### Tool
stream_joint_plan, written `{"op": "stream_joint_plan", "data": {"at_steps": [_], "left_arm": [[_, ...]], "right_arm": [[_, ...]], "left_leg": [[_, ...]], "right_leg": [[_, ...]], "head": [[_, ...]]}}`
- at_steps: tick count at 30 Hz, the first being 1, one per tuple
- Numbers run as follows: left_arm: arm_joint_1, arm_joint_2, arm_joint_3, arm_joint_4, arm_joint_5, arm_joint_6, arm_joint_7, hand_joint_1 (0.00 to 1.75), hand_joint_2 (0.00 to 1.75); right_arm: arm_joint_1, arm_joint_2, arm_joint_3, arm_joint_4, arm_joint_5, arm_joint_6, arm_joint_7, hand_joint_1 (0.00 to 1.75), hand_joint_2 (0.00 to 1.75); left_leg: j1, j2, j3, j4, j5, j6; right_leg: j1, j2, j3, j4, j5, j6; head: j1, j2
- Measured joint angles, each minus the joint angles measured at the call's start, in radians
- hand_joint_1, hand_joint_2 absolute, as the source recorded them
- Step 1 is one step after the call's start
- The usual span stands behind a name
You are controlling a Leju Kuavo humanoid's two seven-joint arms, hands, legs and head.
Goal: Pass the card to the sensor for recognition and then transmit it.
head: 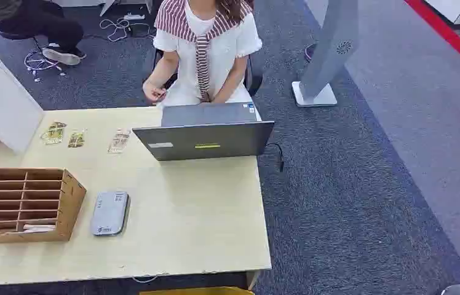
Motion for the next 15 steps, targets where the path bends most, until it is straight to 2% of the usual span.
{"op": "stream_joint_plan", "data": {"at_steps": [6,10,15], "left_arm": [[-0.060,0.082,-0.060,0.001,-0.153,0.075,0.043,0.00,1.75],[-0.119,0.120,-0.094,0.031,-0.237,0.093,0.086,0.00,1.75],[-0.224,0.164,-0.145,0.117,-0.348,0.106,0.147,0.00,1.75]], "right_arm": [[-0.001,0.000,0.025,0.000,0.019,0.006,0.014,0.00,0.00],[-0.002,0.000,0.042,0.000,0.035,0.010,0.019,0.00,0.00],[-0.007,0.000,0.059,0.000,0.050,0.018,0.031,0.00,0.00]], "left_leg": [[0.000,0.000,0.000,0.000,0.002,-0.001],[0.000,0.001,0.000,0.000,0.002,-0.002],[0.000,0.001,0.000,0.000,0.003,-0.001]], "right_leg": [[0.000,0.000,0.000,0.000,0.000,-0.001],[0.000,0.000,0.000,0.000,0.001,-0.001],[0.000,0.000,0.000,0.000,0.003,0.000]], "head": [[0.000,0.000],[0.000,0.000],[0.000,0.000]]}}
